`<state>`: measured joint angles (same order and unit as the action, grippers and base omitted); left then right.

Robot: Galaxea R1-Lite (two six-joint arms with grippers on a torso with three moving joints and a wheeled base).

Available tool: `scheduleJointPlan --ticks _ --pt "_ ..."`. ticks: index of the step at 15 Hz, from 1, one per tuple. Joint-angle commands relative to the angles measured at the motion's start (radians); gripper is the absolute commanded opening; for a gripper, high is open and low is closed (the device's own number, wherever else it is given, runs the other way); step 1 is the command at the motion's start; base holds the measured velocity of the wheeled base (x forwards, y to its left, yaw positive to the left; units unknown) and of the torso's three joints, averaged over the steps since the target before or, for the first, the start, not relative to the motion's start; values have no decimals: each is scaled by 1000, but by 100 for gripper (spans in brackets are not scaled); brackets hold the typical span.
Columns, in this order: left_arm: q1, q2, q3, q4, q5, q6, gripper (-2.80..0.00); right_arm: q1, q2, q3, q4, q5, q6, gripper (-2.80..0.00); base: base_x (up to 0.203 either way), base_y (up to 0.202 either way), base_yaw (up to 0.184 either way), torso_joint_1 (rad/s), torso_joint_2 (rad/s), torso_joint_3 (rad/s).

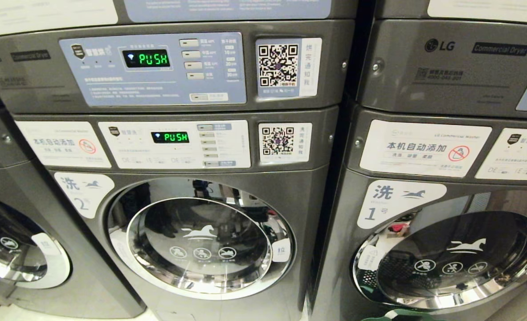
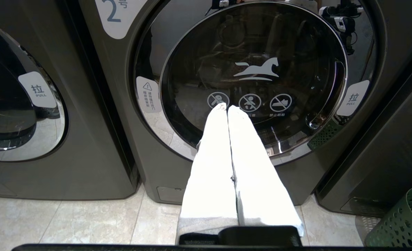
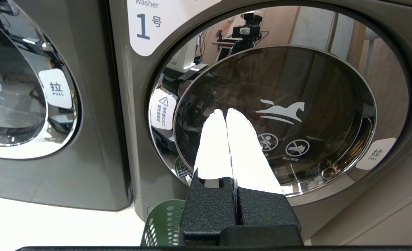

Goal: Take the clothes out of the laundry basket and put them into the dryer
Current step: Take the clothes out of the basket

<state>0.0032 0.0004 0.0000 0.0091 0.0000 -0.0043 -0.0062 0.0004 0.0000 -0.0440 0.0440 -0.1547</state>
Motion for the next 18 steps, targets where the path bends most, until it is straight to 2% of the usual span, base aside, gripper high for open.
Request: scheduleJointPlan --ticks 1,7,18 --pt "0 -2 2 0 0 -2 -280 -1 0 18 0 0 -2 -280 0 0 0 2 -6 -87" --pt "0 -2 2 0 0 -2 -280 0 0 18 1 -1 0 -280 0 0 0 -24 76 43" --pt "0 -2 2 0 0 -2 -280 0 0 18 0 -1 6 -280 0 0 0 -91 439 346"
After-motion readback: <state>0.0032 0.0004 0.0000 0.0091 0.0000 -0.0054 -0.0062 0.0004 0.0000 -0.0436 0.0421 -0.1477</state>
